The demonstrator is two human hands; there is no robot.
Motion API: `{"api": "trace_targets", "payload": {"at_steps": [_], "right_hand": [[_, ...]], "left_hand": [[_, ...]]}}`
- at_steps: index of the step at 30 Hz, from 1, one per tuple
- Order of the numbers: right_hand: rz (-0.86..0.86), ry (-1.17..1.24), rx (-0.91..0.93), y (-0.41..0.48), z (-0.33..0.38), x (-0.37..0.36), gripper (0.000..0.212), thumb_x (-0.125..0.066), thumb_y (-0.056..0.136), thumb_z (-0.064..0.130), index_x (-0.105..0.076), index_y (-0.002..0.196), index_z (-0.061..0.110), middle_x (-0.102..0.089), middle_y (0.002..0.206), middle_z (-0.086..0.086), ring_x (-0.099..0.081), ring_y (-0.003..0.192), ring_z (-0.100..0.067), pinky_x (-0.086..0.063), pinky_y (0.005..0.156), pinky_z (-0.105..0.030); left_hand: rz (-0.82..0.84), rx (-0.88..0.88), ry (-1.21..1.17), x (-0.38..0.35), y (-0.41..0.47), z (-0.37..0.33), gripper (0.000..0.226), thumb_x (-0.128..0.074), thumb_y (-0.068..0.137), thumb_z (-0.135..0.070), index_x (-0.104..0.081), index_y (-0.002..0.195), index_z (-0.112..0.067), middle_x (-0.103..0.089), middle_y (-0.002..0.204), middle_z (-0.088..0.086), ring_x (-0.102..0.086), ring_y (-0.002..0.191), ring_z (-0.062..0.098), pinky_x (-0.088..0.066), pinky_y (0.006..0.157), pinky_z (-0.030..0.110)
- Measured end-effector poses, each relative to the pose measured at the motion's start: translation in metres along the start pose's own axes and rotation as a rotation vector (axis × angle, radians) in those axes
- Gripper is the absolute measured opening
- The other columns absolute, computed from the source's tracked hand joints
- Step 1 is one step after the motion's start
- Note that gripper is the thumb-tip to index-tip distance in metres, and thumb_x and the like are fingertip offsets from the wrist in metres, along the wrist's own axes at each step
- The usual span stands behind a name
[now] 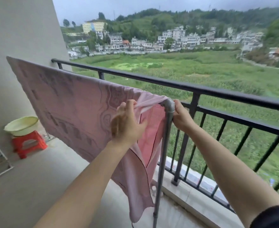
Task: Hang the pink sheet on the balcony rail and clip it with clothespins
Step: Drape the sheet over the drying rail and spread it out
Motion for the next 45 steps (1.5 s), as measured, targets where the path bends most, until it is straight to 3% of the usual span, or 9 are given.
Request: {"api": "trace_targets", "payload": {"at_steps": [3,8,14,18,27,36,39,42,45], "right_hand": [[0.061,-0.055,0.169,0.005,0.0,0.0,0.03,-0.041,0.098,0.037,-0.047,0.108,0.01,-0.066,0.102,-0.008,-0.061,0.09,-0.034,-0.047,0.073,-0.043],[0.075,-0.214,0.441,0.014,-0.023,-0.001,0.045,-0.027,0.091,0.054,-0.046,0.097,0.014,-0.062,0.083,-0.009,-0.059,0.071,-0.035,-0.046,0.06,-0.041],[0.157,-0.271,0.533,0.018,-0.055,-0.017,0.083,-0.06,0.077,0.059,-0.033,0.142,0.014,-0.051,0.116,-0.013,-0.057,0.094,-0.031,-0.048,0.075,-0.04],[0.205,-0.247,0.344,0.023,-0.069,-0.028,0.081,-0.065,0.078,0.026,-0.024,0.148,0.02,-0.045,0.13,-0.01,-0.057,0.105,-0.032,-0.051,0.076,-0.042],[-0.106,0.159,0.391,0.018,-0.049,0.022,0.044,-0.067,0.084,0.021,-0.053,0.125,0.02,-0.06,0.109,0.002,-0.063,0.087,-0.011,-0.057,0.072,-0.036],[-0.07,0.235,0.451,0.044,0.017,0.051,0.022,-0.045,0.097,0.012,-0.059,0.114,0.01,-0.066,0.099,-0.004,-0.062,0.088,-0.021,-0.037,0.069,-0.026],[-0.173,0.121,0.706,0.047,0.053,0.072,0.025,-0.049,0.099,0.026,-0.055,0.116,0.008,-0.065,0.108,-0.008,-0.06,0.087,-0.019,-0.042,0.069,-0.031],[-0.236,-0.121,0.956,0.041,0.071,0.084,0.05,-0.062,0.091,0.052,-0.056,0.116,0.01,-0.062,0.104,-0.006,-0.054,0.067,-0.015,-0.043,0.053,-0.028],[-0.292,-0.183,1.026,0.025,0.05,0.084,0.039,-0.065,0.088,0.04,-0.059,0.111,0.009,-0.061,0.095,-0.009,-0.057,0.058,-0.022,-0.044,0.043,-0.029]], "left_hand": [[-0.115,0.008,0.072,0.0,-0.003,-0.002,0.038,-0.072,0.075,-0.013,-0.049,0.105,-0.014,-0.056,0.098,0.007,-0.057,0.083,0.027,-0.046,0.056,0.033],[-0.184,0.004,0.145,-0.016,-0.019,-0.021,0.014,-0.074,0.084,-0.026,-0.069,0.091,-0.016,-0.064,0.085,-0.001,-0.06,0.072,0.018,-0.043,0.054,0.027],[-0.227,0.153,0.2,-0.04,-0.053,-0.037,0.009,-0.067,0.092,-0.02,-0.073,0.095,-0.014,-0.068,0.064,0.003,-0.062,0.057,0.024,-0.037,0.053,0.023],[-0.226,0.249,0.174,-0.051,-0.061,-0.045,0.018,-0.052,0.097,-0.024,-0.065,0.094,-0.012,-0.066,0.069,0.008,-0.061,0.065,0.034,-0.042,0.053,0.033],[-0.26,0.377,0.152,-0.053,-0.043,-0.061,0.031,-0.058,0.091,-0.048,-0.06,0.109,-0.022,-0.066,0.071,-0.003,-0.065,0.07,0.03,-0.034,0.058,0.028],[-0.314,0.249,0.084,-0.019,0.011,-0.081,0.015,-0.043,0.102,-0.023,-0.053,0.108,-0.015,-0.066,0.078,0.003,-0.064,0.072,0.034,-0.031,0.055,0.029],[-0.526,0.106,0.25,0.027,0.027,-0.094,0.019,-0.058,0.096,-0.03,-0.06,0.104,-0.013,-0.071,0.078,0.0,-0.065,0.061,0.026,-0.023,0.047,0.021],[-0.681,-0.015,0.319,0.061,0.024,-0.093,0.025,-0.062,0.095,-0.037,-0.064,0.1,-0.013,-0.074,0.085,0.0,-0.068,0.066,0.023,-0.041,0.051,0.026],[-0.617,-0.219,0.271,0.048,-0.006,-0.092,0.022,-0.061,0.095,-0.032,-0.07,0.092,-0.012,-0.072,0.077,0.001,-0.064,0.061,0.013,-0.046,0.052,0.026]]}}
Point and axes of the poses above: each hand's wrist, its own y-axis towards the middle knuckle, its own x-axis out of the back of the hand, z = x × y, the point moved 5 cm from there along y, towards the middle knuckle
